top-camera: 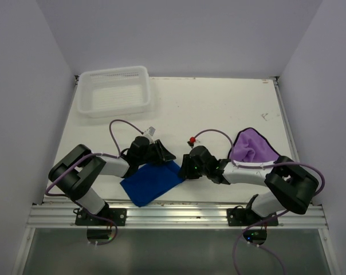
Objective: Roll the towels
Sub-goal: Roll the towel
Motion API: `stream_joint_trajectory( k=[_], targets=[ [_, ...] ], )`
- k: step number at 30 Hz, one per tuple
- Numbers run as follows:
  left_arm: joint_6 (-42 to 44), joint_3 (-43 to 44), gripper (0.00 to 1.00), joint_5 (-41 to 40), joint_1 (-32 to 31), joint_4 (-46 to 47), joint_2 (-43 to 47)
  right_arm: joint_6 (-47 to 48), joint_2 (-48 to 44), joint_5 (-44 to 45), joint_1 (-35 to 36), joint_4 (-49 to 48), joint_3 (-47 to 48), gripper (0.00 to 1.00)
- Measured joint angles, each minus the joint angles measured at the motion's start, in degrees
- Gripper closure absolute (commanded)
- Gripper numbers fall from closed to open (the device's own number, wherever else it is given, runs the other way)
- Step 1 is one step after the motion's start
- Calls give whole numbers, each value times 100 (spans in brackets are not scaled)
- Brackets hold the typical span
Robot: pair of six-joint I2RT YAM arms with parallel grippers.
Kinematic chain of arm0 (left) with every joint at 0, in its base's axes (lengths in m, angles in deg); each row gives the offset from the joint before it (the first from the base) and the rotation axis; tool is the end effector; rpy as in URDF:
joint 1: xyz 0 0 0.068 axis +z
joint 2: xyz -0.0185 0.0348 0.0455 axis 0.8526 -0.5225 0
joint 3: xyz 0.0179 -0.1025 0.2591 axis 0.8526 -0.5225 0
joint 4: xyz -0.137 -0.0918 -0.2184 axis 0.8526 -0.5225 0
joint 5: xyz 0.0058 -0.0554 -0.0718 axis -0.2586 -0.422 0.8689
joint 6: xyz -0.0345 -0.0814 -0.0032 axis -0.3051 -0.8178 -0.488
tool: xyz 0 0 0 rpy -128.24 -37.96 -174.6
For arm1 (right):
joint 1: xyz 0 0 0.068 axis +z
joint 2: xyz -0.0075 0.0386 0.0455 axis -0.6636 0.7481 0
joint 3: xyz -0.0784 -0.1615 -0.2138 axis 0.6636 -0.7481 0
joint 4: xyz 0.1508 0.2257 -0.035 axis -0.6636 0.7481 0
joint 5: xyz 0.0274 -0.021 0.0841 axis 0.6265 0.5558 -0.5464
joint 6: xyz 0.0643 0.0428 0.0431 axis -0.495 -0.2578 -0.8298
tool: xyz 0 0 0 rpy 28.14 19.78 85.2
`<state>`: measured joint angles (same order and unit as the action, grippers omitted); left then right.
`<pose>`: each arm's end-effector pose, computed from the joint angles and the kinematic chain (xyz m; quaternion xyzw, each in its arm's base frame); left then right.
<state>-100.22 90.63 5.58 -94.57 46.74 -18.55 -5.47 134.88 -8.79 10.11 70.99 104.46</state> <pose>0.2449 -0.2038 0.0959 -0.1196 0.8590 -0.4382 0.2362 0.1868 0.2386 0.1116 -0.0458 0.9211 0.2971 0.2472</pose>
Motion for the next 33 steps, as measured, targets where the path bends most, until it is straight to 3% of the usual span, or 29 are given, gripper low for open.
stream_joint_trajectory(
  k=[9,15,27,33],
  targets=[
    [74,70,63,-9,-2,-127,4,181,63,87,4,-74,0,100],
    [356,520,59,-83,-7,-717,4,457,9,634,201,-28,37,100],
    [1064,2260,58,-262,420,-1834,-7,1185,321,2852,1137,461,726,100],
    [1095,2389,58,-232,457,-1928,-26,1528,590,3539,1335,562,822,100]
  ],
)
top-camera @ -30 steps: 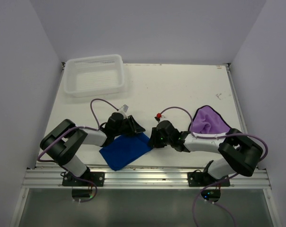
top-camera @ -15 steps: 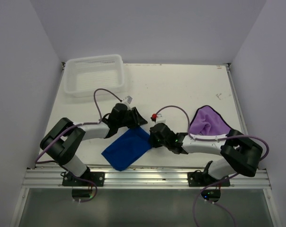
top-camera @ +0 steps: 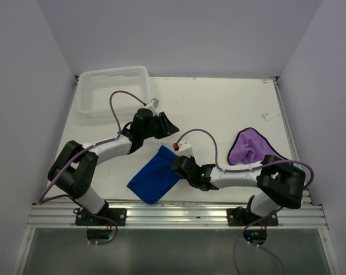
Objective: Roll the towels
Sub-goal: Roll the towel
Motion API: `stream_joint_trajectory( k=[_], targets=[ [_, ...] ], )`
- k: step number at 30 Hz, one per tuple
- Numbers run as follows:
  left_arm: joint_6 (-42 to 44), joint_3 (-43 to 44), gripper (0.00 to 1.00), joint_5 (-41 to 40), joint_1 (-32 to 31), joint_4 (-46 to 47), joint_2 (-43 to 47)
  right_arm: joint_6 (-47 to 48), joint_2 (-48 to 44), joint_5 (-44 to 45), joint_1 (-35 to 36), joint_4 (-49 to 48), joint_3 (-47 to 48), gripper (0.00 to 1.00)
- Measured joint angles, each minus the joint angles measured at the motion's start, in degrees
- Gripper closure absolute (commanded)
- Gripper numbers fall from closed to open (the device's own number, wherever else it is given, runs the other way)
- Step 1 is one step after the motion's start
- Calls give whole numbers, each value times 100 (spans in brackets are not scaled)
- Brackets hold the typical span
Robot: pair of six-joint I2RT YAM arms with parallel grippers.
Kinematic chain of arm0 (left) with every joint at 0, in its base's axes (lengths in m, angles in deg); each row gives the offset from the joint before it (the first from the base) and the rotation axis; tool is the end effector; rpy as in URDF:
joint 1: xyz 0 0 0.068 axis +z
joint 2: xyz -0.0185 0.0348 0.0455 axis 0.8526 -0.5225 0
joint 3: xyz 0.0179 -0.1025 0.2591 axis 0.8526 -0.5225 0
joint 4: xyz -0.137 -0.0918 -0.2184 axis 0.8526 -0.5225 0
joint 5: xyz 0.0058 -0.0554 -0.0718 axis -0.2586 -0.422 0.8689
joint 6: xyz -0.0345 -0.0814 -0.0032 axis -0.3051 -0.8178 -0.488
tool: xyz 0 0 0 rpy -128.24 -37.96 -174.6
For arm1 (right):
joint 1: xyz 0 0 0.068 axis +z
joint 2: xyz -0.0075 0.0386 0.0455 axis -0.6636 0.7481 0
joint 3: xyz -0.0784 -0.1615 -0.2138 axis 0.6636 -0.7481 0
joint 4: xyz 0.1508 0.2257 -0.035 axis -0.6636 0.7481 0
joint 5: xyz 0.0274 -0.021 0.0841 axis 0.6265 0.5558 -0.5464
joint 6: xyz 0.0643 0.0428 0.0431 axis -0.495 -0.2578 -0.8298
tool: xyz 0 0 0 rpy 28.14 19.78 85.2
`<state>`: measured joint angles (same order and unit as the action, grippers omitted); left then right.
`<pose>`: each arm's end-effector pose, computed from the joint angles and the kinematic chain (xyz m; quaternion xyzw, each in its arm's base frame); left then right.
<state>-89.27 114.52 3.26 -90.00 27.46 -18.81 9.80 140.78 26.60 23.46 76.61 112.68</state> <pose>0.3285 -0.2217 0.1878 -0.0750 0.8467 -0.4093 0.3316 0.1761 0.2728 0.1264 -0.1581 0.8837 0.0715 0.4348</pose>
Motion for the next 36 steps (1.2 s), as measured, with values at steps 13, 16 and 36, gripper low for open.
stream_joint_trajectory(
  k=[13,16,36],
  targets=[
    [-435,-887,59,177,-203,367,-11,1165,640,1119,977,205,516,100],
    [-542,-942,59,190,-262,450,-9,1329,990,1410,1237,444,879,100],
    [-1294,-2197,61,44,-470,1154,542,2063,1965,2363,1899,1209,1657,96]
  ],
)
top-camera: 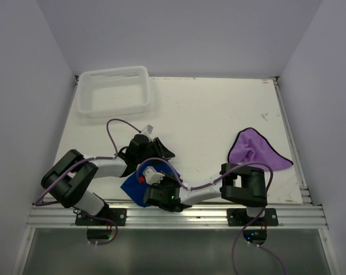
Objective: Roll the towels
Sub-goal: Roll the towel
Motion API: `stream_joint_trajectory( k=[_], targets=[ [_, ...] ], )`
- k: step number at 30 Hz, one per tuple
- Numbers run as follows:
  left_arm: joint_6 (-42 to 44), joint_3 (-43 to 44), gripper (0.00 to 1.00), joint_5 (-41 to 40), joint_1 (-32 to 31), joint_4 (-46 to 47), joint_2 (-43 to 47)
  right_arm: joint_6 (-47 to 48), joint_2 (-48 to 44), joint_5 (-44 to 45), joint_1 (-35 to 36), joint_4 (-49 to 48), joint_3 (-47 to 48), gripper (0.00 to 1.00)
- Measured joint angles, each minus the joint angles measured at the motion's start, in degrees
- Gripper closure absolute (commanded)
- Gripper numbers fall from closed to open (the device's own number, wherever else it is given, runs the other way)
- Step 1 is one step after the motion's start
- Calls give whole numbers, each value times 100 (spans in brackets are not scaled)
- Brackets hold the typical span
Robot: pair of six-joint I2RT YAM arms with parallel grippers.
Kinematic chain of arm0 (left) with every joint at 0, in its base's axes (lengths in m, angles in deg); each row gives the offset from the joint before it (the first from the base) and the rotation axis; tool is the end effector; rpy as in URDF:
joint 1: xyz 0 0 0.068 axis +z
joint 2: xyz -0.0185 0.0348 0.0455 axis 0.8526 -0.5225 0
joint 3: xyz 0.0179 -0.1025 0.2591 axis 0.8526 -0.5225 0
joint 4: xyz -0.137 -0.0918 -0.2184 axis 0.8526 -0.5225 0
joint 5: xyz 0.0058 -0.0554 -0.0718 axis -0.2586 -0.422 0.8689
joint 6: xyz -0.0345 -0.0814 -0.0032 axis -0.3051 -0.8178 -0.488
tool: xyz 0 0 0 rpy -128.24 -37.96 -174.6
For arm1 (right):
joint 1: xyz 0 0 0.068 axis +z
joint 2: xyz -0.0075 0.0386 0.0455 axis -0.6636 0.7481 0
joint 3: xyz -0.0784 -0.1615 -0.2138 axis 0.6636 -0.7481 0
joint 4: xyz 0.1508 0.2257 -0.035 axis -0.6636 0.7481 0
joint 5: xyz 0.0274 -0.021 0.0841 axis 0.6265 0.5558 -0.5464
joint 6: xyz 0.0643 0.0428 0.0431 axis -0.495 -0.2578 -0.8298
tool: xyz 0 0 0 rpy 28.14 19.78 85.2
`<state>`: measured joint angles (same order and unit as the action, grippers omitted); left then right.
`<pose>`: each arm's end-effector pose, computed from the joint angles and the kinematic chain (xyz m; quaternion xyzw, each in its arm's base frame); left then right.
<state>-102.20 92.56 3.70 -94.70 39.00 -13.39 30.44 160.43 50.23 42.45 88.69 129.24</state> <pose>0.2458 -0.2023 0.1153 -0.1428 0.8594 -0.4304 0.2360 0.1042 0.3547 0.1015 -0.4182 0.7490 -0.1701 0.4848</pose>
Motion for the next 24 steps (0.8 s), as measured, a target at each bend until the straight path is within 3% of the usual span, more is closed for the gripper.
stream_joint_trajectory(
  k=[13,17,24],
  targets=[
    [-234,-619,61,-74,-20,739,2,-363,-391,-223,17,229,-74,64],
    [-251,-654,62,-94,-20,804,2,-531,-1228,-566,22,304,-354,57],
    [-249,-708,62,-103,-20,885,4,-879,-3049,-1847,-289,-57,-1108,56]
  ],
)
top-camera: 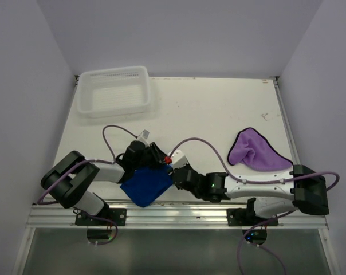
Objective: Roll the towels
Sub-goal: Roll the towel
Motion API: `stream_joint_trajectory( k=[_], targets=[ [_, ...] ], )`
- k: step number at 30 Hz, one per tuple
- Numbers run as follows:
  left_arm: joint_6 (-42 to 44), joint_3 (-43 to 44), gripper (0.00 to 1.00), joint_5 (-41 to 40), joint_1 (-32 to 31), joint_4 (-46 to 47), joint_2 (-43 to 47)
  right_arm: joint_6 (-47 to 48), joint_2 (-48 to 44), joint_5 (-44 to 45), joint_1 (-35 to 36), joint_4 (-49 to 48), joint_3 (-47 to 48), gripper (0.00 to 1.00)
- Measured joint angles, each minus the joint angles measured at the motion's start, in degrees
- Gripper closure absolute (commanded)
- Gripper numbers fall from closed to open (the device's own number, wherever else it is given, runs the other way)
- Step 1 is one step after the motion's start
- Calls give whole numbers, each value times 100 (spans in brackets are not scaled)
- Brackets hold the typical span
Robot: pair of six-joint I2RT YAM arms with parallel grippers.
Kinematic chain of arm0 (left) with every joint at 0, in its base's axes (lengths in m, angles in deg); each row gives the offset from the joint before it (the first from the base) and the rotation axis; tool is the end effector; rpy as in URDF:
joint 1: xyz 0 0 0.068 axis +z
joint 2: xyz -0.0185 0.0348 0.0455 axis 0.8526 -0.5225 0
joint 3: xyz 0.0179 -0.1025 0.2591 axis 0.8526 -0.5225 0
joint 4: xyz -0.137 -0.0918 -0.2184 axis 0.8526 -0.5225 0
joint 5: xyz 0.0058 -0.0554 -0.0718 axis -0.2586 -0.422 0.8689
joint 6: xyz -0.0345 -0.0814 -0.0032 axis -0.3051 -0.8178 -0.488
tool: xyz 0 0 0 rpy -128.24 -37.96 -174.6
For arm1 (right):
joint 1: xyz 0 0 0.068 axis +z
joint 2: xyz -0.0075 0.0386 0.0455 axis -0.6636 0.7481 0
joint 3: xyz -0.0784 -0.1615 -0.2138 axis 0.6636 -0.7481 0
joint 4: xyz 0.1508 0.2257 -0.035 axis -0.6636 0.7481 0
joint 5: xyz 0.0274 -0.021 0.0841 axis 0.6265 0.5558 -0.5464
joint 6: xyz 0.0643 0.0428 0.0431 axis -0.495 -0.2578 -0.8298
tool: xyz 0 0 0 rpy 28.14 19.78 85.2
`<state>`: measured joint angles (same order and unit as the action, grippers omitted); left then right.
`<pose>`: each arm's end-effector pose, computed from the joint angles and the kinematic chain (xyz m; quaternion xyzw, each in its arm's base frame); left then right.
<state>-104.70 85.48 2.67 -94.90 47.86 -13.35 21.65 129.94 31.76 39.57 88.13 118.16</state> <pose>0.2283 -0.1890 0.0978 -0.1610 0.8490 -0.4414 0.2415 0.0974 0.2994 0.1981 -0.3279 0.8097 0.0896 0.4784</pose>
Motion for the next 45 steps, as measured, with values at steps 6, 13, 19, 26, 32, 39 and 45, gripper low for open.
stream_joint_trajectory(
  k=[6,13,19,26,32,39,45],
  targets=[
    [0,-94,62,-13,0,39,63,-809,-651,-1895,-1781,-800,-1001,55],
    [0,-236,62,-26,0,33,221,-1672,-232,-3611,-2730,-1528,-1211,51],
    [2,-240,62,-35,-2,-7,251,-2253,442,-4476,-3115,-2404,-1462,50],
    [22,-243,62,-39,0,-37,262,-2667,911,-5005,-3128,-3154,-1620,50],
    [79,-243,62,-46,-2,-66,280,-2887,1001,-5136,-3132,-3399,-1676,49],
    [155,-243,62,-79,-7,-219,391,-2999,693,-5062,-3132,-3305,-1703,47],
    [173,-243,62,-109,-7,-306,444,-3040,612,-5095,-3132,-3279,-1700,47]
  ],
)
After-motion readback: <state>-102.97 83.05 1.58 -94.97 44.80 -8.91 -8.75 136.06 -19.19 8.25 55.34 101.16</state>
